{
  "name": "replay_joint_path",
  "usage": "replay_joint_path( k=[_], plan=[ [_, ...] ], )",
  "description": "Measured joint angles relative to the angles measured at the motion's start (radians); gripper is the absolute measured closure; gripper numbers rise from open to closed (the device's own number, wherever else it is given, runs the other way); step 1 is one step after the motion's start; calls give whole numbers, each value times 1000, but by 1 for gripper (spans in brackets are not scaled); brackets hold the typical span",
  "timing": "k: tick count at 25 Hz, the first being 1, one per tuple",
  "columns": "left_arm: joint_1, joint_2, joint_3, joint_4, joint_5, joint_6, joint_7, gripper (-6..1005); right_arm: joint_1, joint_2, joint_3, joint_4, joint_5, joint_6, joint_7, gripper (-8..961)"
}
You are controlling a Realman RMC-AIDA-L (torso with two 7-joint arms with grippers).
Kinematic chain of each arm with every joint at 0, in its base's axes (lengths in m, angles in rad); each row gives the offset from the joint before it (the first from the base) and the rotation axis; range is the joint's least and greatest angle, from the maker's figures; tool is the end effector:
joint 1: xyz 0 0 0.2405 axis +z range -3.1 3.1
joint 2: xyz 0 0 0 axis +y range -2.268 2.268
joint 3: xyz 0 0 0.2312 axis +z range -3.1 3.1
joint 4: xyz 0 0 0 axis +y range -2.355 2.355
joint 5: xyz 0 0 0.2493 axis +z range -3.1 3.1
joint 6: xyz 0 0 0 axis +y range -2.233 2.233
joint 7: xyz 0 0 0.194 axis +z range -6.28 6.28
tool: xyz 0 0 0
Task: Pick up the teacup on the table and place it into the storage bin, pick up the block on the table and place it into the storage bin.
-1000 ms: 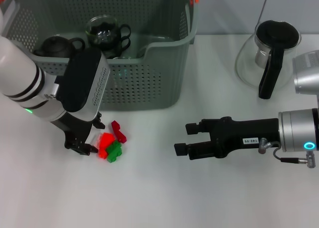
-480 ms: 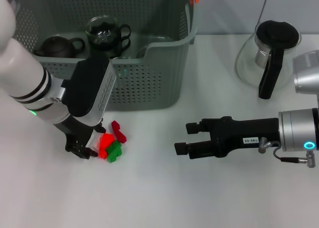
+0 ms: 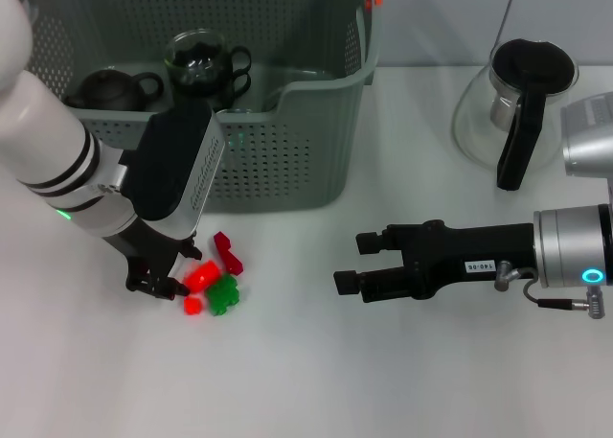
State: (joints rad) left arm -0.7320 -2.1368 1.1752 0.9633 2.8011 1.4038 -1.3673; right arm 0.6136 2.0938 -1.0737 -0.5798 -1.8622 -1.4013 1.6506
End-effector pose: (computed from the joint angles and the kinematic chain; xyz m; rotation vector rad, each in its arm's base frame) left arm -0.2397 0.4075 -0.0571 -2.9193 0.4171 0.8479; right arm 0.2023 0.3660 -0.1025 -2.9044 0.8914 0.5886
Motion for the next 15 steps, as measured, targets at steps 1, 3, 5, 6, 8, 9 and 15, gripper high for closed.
replay_joint_path(
  k=[1, 3, 5, 6, 8, 9, 15],
  plan=[
    [0, 0, -1, 1, 0, 2, -4, 522, 0, 0, 0, 0, 0, 0, 0, 69],
    [1, 0, -3, 10, 0, 16, -9, 537, 0, -1, 0, 0, 0, 1, 0, 70],
    [6, -3, -7, 33, 0, 35, -14, 552, 0, -2, 0, 0, 0, 1, 0, 71],
    [12, -7, -12, 52, 0, 49, -17, 560, 0, -3, 0, 0, -1, 1, 0, 71],
    [30, -13, -20, 98, -3, 72, -26, 568, 0, -3, 0, 0, -5, 1, 0, 71],
    [41, -16, -23, 124, -5, 84, -33, 568, 0, -3, 0, 0, -6, 0, 0, 71],
    [111, -28, -105, 315, -23, 206, -88, 572, -1, -9, 0, 0, -6, -7, 0, 70]
  ],
)
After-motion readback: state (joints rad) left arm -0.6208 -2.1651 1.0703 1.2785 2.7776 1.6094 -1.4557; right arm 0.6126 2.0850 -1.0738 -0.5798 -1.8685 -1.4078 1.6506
